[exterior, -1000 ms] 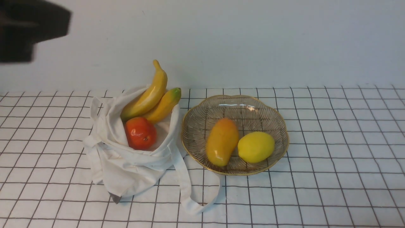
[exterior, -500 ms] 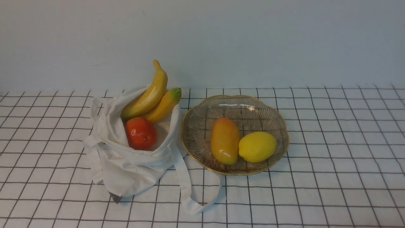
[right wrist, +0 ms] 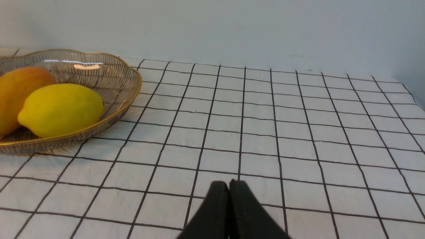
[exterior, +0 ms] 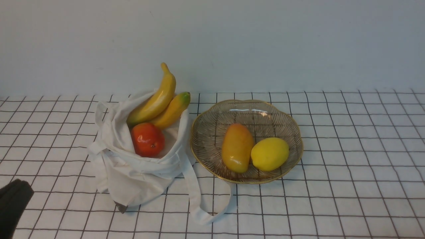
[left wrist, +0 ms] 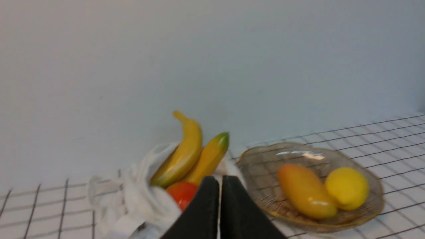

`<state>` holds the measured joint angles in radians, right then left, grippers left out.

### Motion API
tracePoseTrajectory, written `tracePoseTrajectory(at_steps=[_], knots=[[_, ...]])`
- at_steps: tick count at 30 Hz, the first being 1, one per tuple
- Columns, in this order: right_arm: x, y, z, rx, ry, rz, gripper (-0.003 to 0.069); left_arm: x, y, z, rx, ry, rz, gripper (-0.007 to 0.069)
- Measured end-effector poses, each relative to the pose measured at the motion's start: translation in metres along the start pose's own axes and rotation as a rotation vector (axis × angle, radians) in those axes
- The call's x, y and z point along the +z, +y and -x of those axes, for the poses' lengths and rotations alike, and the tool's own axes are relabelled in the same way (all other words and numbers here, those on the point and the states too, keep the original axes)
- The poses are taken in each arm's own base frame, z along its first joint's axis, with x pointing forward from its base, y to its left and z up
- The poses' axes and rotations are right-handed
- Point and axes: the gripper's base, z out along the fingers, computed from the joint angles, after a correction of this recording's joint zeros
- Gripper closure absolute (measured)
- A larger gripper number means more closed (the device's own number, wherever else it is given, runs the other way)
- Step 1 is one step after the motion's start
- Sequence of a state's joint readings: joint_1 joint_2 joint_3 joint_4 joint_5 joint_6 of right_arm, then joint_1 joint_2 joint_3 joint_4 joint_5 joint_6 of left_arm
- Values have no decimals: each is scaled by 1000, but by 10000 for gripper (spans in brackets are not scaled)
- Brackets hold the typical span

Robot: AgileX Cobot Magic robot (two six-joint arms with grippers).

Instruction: Take the fruit out of the bag on the white checkered tablecloth and place them on the plate.

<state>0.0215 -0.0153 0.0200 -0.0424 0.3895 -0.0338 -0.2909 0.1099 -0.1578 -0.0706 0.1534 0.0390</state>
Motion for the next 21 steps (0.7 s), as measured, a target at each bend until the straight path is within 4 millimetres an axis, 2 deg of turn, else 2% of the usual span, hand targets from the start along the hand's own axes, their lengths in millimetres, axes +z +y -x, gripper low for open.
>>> tracePoseTrajectory(at_steps=[5,8,13,21], knots=[[0,0,0,0,0,0,673,-1,8,-48,4,40,104,632],[0,0,0,0,0,0,673,-3,9,-60,1,120,137,632],[0,0,0,0,0,0,673,-7,11,-75,11,278,167,632],[0,0,0,0,0,0,673,-7,11,-75,18,281,173,632]])
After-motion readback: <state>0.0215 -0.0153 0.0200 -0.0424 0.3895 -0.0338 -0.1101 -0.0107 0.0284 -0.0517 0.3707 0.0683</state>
